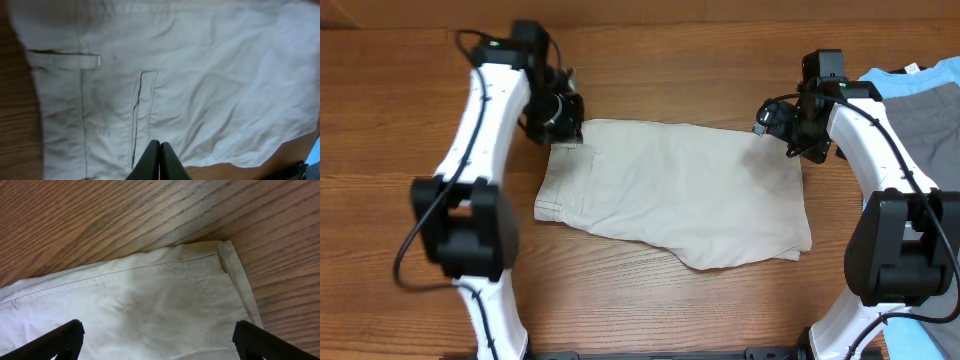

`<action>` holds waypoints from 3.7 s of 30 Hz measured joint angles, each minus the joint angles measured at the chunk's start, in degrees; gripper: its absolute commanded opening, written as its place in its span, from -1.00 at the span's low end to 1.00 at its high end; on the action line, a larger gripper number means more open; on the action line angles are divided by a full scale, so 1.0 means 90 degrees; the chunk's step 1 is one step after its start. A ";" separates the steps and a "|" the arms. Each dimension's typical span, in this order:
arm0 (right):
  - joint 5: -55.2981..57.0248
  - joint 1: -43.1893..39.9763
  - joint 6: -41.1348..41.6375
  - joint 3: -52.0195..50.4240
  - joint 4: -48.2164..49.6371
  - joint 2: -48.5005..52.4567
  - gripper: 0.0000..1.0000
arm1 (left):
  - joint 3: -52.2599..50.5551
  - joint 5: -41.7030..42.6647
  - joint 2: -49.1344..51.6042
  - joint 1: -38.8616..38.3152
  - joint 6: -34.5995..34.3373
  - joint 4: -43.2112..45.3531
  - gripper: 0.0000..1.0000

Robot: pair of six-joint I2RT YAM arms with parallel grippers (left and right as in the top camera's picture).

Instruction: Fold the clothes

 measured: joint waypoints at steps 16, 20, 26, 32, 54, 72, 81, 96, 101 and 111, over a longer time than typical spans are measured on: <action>0.0000 0.0000 0.0002 0.0000 -0.0002 0.0000 1.00 | 0.0000 -0.0838 0.1401 -0.0240 -0.0554 0.0189 -0.92; 0.0000 0.0000 0.0005 0.0000 -0.0002 0.0000 1.00 | 0.0000 -0.0971 0.1401 -0.0240 -0.0661 0.0350 -0.92; 0.0000 0.0000 0.0002 0.0000 0.0000 0.0000 1.00 | -0.0160 -0.1039 0.1314 -0.0240 -0.0903 0.0967 -0.92; 0.0000 0.0000 0.0000 0.0000 -0.0002 0.0000 1.00 | -0.0464 -0.1039 0.1141 -0.0240 -0.1083 0.1387 -0.92; -0.0155 0.0000 0.0005 0.0000 -0.0095 0.0000 1.00 | -0.0595 -0.1178 -0.0947 -0.0328 -0.1171 0.1360 -0.92; -0.0925 0.0214 0.0029 -0.0260 -0.1243 0.0000 -0.92 | -0.1411 -0.1180 -0.1700 -0.0447 -0.0979 0.0731 -0.85; -0.0597 0.0389 0.0391 -0.1302 0.0032 0.0000 -0.92 | -0.2441 -0.1328 -0.1688 -0.0447 -0.0976 0.1542 -0.77; 0.0287 0.0410 0.1224 -0.1943 0.1161 -0.0024 -0.92 | -0.4214 -0.1489 -0.1676 -0.0447 -0.0979 0.3483 -0.74; 0.0357 0.0410 0.1275 -0.1943 0.1576 0.0024 -0.92 | -0.4430 -0.1489 -0.1676 -0.0447 -0.1008 0.3701 -0.76; 0.0384 0.0410 0.1081 -0.1909 0.1732 0.0061 -0.92 | -0.4816 -0.1489 -0.1676 -0.0447 -0.1171 0.4153 -0.92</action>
